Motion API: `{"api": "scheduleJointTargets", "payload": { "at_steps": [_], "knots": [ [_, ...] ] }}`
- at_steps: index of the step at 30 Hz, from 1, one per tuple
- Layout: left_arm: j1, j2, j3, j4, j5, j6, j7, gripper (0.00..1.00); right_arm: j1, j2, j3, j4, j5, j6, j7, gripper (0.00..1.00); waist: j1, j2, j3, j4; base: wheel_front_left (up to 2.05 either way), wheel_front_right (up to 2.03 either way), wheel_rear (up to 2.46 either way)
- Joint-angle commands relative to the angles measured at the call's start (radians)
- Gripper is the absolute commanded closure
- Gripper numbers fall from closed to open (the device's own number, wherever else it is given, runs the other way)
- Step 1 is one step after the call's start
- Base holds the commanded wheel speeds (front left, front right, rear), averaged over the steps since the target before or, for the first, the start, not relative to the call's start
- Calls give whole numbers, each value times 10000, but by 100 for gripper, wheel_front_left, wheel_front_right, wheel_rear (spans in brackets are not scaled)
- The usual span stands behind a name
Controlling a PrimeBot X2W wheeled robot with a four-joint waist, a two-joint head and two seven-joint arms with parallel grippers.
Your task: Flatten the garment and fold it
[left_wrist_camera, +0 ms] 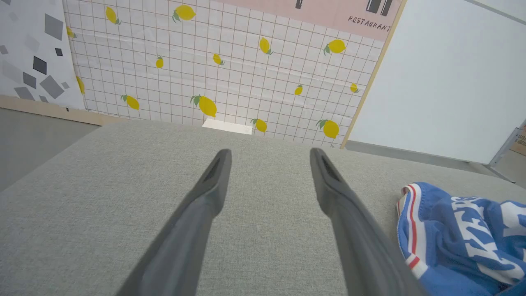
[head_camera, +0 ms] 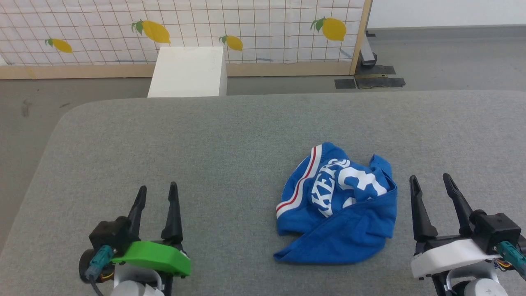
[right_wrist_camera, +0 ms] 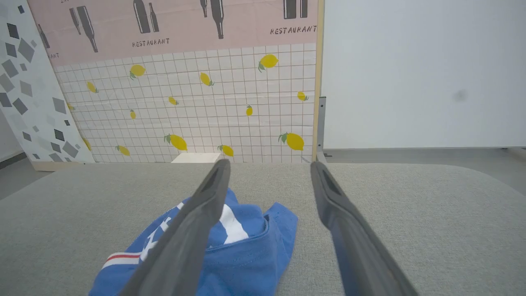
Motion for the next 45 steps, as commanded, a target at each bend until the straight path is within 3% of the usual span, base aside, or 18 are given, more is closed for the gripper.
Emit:
{"api": "scheduleJointTargets", "payload": {
  "at_steps": [1, 8, 9, 12, 16, 21, 25, 27, 28, 29, 38, 41, 45],
  "knots": [
    [-47, -50, -210, -14, -62, 40, -36, 0, 108, 5, 16, 16, 34, -15, -46, 0, 0, 56, 15, -20, 0, 0, 0],
    [-1332, -54, -2759, 1041, -965, 483, 536, 0, 64, 5, 52, 71, 143, -15, -82, 0, 0, 56, 109, -297, 0, 0, 0],
    [-1855, -55, -3775, 1684, -1566, 924, 1499, 0, 42, 5, 126, 138, 210, -15, -111, 0, 0, 56, 141, -530, 0, 0, 0],
    [-2334, -55, -4593, 2394, -2081, 1418, 2729, 0, -30, 5, 193, 216, 278, -15, -155, 0, 0, 56, 227, -851, 0, 0, 0],
    [-2879, -56, -5200, 3162, -2460, 2017, 3979, 0, -76, 5, 229, 296, 353, -15, -219, 0, 0, 56, 351, -1215, 0, 0, 0],
    [-3396, -56, -5565, 3990, -2888, 2424, 5159, 0, -106, 5, 292, 396, 398, -15, -290, 0, 0, 56, 525, -1602, 0, 0, 0],
    [-3630, -56, -5768, 4648, -3098, 2639, 6092, 0, -146, 5, 348, 489, 425, -15, -342, 0, 0, 56, 607, -1807, 0, 0, 0],
    [-3654, -56, -5926, 4868, -3311, 2543, 6641, 0, -151, 5, 361, 521, 435, -15, -363, 0, 0, 56, 627, -1862, 0, 0, 0],
    [-3653, -56, -6020, 4952, -3372, 2469, 6901, 31, -154, 5, 367, 534, 437, -15, -372, 0, 0, 56, 629, -1883, 0, 0, 0],
    [-3655, 11, -6086, 4868, -3453, 2216, 6979, 100, -154, 5, 364, 580, 467, -15, -400, 0, 0, 56, 613, -1920, 0, 0, 0],
    [-3454, 944, -4098, 3460, -3220, 3446, 2369, 100, -46, 5, 331, 645, 460, -15, -449, 0, 0, 56, 358, -1713, 0, 0, 0],
    [-3163, 1291, -3433, 3263, -3383, 3799, 1645, 100, -34, 5, 365, 639, 443, -15, -445, 0, 0, 56, 290, -1599, 0, 0, 0],
    [-2581, 1680, -2910, 3309, -3686, 4162, 1701, 100, -44, 5, 393, 610, 454, -15, -423, 0, 0, 56, 250, -1501, 0, 0, 0]
  ]
}}
